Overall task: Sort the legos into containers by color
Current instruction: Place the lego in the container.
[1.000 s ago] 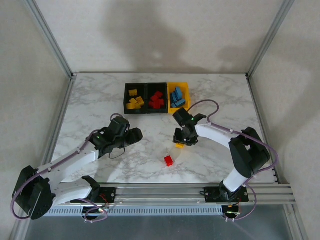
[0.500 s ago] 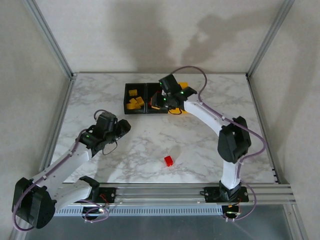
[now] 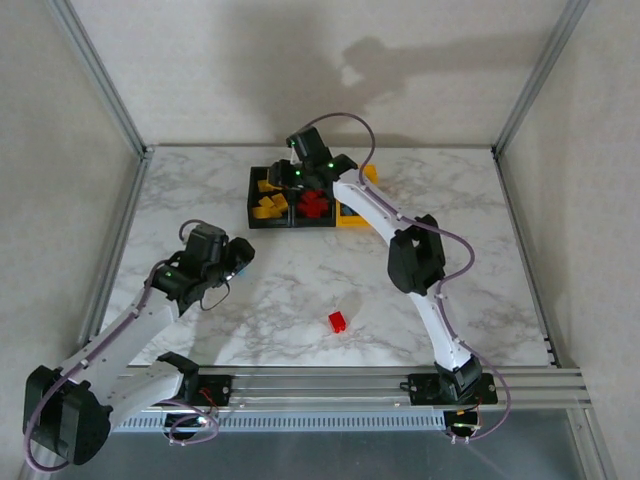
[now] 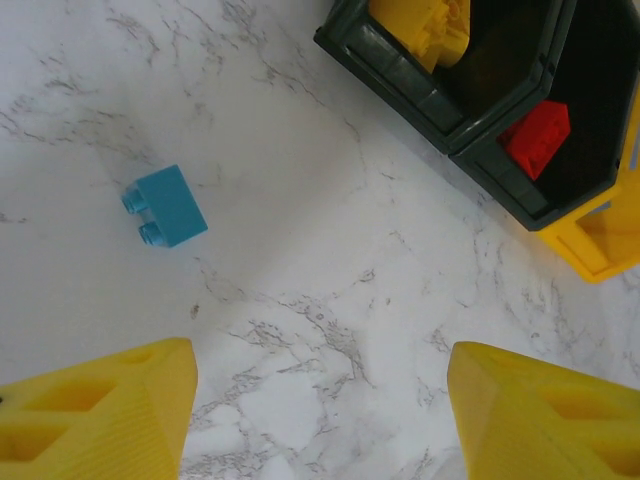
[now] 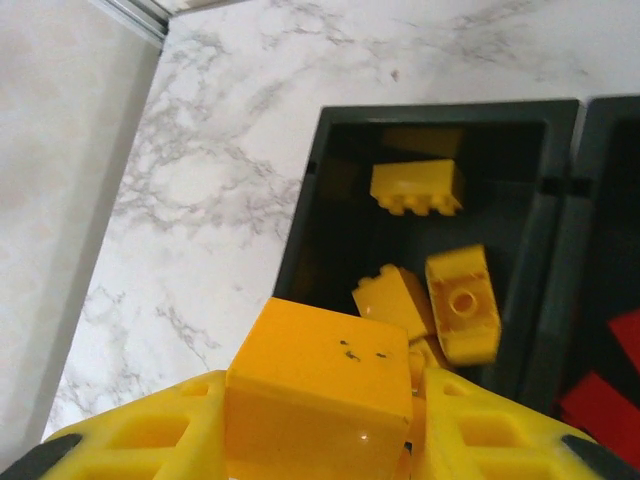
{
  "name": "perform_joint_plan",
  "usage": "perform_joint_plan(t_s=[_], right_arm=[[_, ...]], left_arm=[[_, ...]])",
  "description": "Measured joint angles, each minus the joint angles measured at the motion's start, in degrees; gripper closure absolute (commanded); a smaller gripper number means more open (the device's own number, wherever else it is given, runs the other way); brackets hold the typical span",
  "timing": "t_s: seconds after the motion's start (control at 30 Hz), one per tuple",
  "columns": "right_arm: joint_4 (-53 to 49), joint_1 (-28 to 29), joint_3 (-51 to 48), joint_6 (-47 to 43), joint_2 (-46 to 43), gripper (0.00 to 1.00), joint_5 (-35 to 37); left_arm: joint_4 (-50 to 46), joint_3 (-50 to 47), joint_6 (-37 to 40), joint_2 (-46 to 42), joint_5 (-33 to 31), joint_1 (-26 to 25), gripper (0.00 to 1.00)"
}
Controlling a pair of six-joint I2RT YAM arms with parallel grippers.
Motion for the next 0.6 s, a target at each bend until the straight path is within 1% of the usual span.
perform_joint_plan(t_s=[0.07, 0.43, 0.6], right_arm=[[1.0, 0.0, 1.8, 0.0, 2.1, 0.65, -1.0], [6.6, 0.0, 4.6, 2.3, 8.2, 0.62, -5.6], [7.3, 0.0, 5.0, 2.8, 9.6, 0.56, -5.7]], left_arm=[[-0.4, 0.0, 0.0, -0.4, -0.2, 0.2, 0.33], [-1.9, 0.0, 0.0, -0.7, -0.3, 0.7, 0.33], [-2.3, 0.0, 0.0, -1.4, -0.4, 0.9, 0.33]])
